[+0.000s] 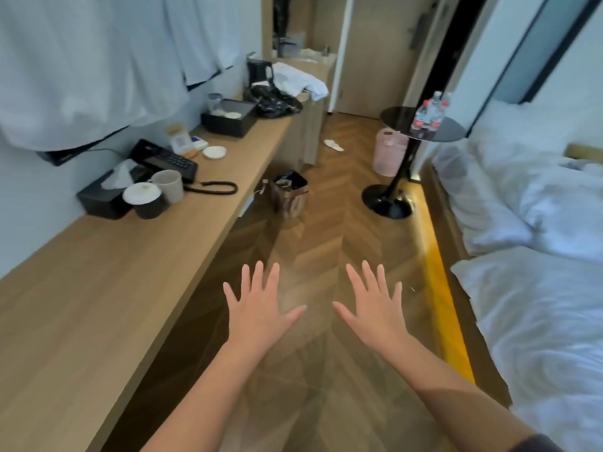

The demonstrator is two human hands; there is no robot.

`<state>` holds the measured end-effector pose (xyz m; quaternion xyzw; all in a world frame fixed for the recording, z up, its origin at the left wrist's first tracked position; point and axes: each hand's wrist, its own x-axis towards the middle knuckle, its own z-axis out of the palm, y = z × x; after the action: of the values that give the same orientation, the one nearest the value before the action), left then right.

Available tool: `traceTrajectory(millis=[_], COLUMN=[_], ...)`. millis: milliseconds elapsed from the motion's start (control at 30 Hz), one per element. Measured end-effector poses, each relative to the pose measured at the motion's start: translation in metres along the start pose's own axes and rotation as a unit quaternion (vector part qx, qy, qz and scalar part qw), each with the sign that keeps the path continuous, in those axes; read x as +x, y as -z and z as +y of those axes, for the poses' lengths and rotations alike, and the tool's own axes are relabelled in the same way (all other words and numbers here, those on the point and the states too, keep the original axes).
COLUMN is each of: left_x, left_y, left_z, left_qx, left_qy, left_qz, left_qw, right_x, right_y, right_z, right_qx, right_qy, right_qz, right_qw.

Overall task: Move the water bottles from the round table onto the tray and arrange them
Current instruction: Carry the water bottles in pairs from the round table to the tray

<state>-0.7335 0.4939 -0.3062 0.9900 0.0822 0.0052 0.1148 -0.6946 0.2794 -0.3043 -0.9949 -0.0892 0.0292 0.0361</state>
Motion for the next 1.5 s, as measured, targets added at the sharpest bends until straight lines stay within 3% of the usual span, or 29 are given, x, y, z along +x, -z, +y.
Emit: traceTrajectory(millis=[367,767,1100,1500], left_x=[0.038,0.108,0.218,0.314], left_y=[-0.013,-0.031,-0.059,-0.072], left_z=[0.031,0.084,0.197,0.285], left_qx=[-0.019,-0.026,-0.038,-0.051], left_qy=[-0.087,-0.092,-0.048,-0.02], left_qz=[-0.005,-0.031,-0.037,-0.047], left_qw=[0.996,0.995,0.997,0.997], right_x=[0.009,0.066,0.18,0.285], right_y=[0.0,-0.009,0.011,0.027], right_z=[0.011,0.083,0.206,0.296], right_qx=[0.049,0.077,0.078,0.056], right_qy=[-0.09,-0.151,-0.101,-0.079], right_qz=[0.017,-0.037,-0.032,-0.056], right_qw=[0.995,0.985,0.991,0.994])
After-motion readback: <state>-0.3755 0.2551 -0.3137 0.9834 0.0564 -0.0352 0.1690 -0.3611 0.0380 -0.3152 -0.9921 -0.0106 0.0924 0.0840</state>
